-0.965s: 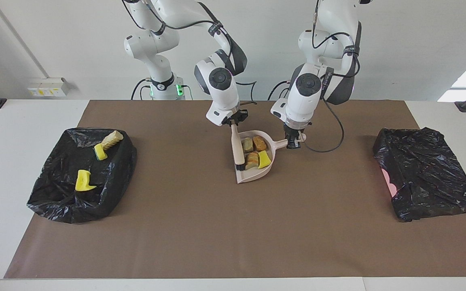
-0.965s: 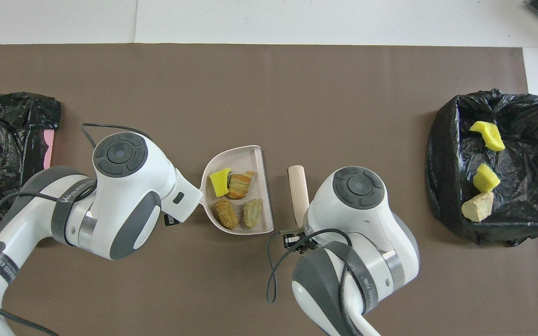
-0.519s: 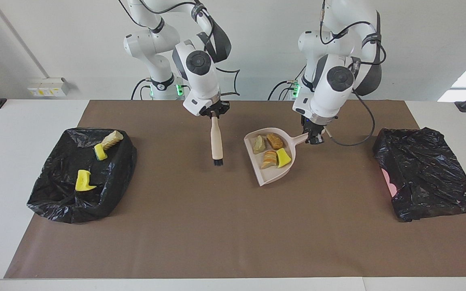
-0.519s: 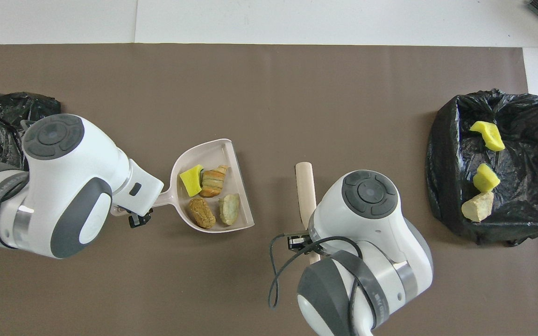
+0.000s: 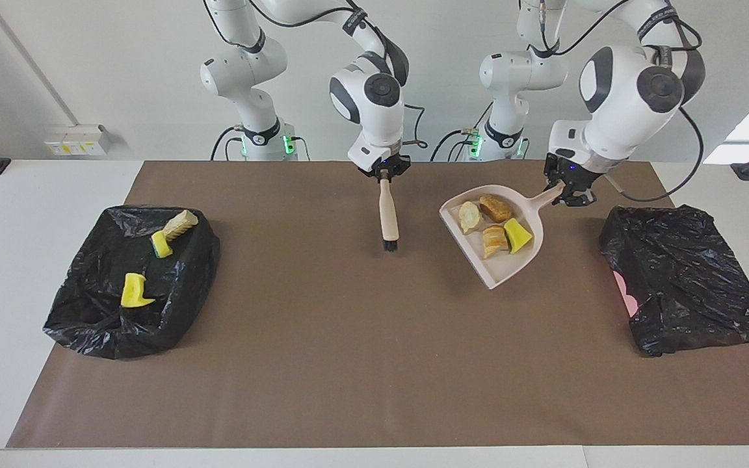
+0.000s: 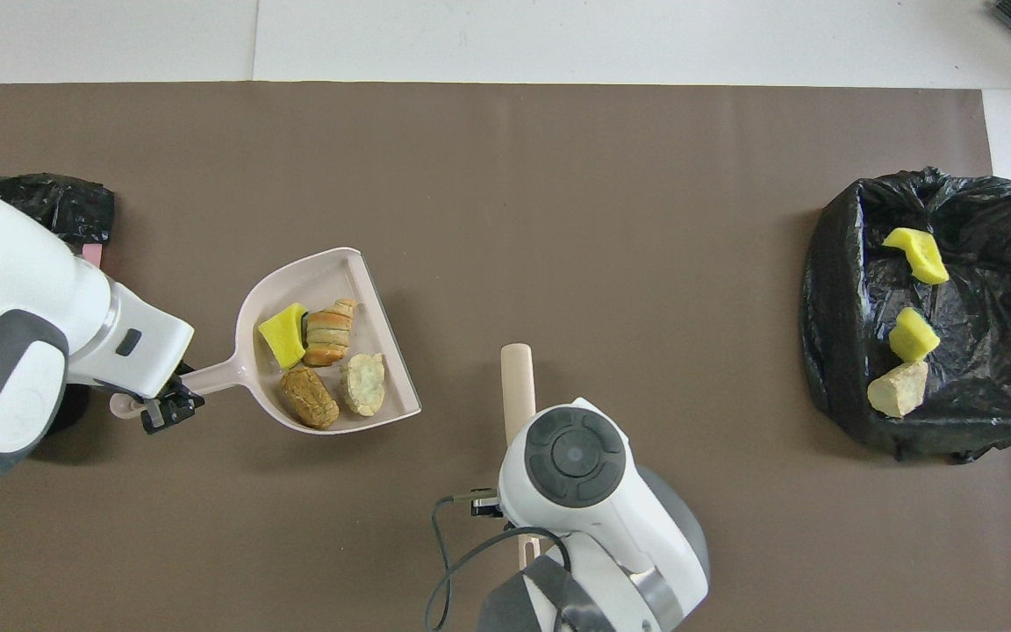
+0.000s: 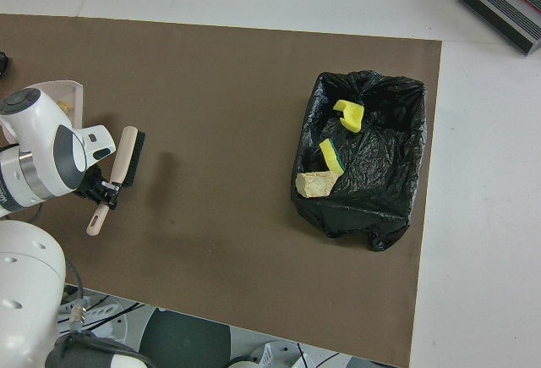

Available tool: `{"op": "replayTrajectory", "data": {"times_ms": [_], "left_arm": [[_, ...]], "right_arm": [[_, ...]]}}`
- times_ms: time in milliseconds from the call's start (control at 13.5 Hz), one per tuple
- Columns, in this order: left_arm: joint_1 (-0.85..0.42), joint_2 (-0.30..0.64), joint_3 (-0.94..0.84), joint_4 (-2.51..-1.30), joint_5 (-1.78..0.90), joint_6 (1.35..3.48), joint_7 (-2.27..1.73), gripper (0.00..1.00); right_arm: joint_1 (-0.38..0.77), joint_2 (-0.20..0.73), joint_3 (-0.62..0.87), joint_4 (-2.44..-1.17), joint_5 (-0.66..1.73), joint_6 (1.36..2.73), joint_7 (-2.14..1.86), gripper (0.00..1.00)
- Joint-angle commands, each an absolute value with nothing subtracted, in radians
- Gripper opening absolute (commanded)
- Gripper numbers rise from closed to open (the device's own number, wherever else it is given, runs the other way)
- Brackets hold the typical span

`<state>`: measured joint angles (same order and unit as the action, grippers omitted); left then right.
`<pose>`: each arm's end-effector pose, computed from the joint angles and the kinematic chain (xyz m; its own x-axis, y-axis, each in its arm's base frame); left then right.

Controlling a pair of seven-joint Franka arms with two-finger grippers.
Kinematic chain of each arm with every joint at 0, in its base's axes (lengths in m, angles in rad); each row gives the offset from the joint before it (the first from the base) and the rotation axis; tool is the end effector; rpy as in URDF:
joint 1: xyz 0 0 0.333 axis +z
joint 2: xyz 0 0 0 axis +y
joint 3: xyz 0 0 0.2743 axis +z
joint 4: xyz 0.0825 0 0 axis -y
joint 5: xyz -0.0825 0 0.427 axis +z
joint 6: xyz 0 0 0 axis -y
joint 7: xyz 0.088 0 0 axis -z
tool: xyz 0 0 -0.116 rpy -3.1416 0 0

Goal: Sweep and dump trash in bin
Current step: 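Carry the loaded dustpan with the left gripper toward the other black bag, then tip the dustpan over the black bag with the left gripper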

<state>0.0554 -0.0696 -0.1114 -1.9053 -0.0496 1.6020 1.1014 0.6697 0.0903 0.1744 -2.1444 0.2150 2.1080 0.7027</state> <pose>0.5545 -0.0374 0.4468 0.4013 -0.9133 -0.0692 -0.8856 -0.4062 0.2251 0.3680 0.4322 0.2764 0.9746 0.0250 -0.2224 0.0138 -0.9985 -0.0521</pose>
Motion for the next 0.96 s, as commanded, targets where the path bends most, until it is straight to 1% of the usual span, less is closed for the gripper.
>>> {"op": "replayTrajectory", "data": {"times_ms": [0,148,371,445,519,594,890], "left_arm": [[0.182,-0.072,-0.117,-1.841,-0.069,1.523,1.205,0.00],[0.292,-0.060,-0.114,-1.790,-0.061,1.484,1.334,0.00],[0.480,-0.017,-0.107,-1.708,-0.058,1.468,1.532,0.00],[0.518,0.004,-0.107,-1.669,-0.054,1.468,1.573,0.00],[0.541,0.023,-0.106,-1.639,-0.035,1.467,1.591,0.00],[0.557,0.040,-0.106,-1.611,0.006,1.466,1.594,0.00],[0.601,0.164,-0.100,-1.438,0.118,1.474,1.614,0.00]], "right_arm": [[0.722,0.138,0.173,-2.135,0.206,2.154,0.753,0.00],[0.738,0.138,0.173,-2.137,0.204,2.166,0.772,0.00],[0.762,0.147,0.173,-2.149,0.219,2.201,0.775,0.00],[0.762,0.146,0.173,-2.154,0.221,2.194,0.776,0.00],[0.762,0.146,0.173,-2.148,0.219,2.184,0.790,0.60],[0.762,0.146,0.173,-2.143,0.215,2.172,0.798,1.00],[0.747,0.143,0.167,-2.056,0.160,2.047,0.787,1.00]]}}
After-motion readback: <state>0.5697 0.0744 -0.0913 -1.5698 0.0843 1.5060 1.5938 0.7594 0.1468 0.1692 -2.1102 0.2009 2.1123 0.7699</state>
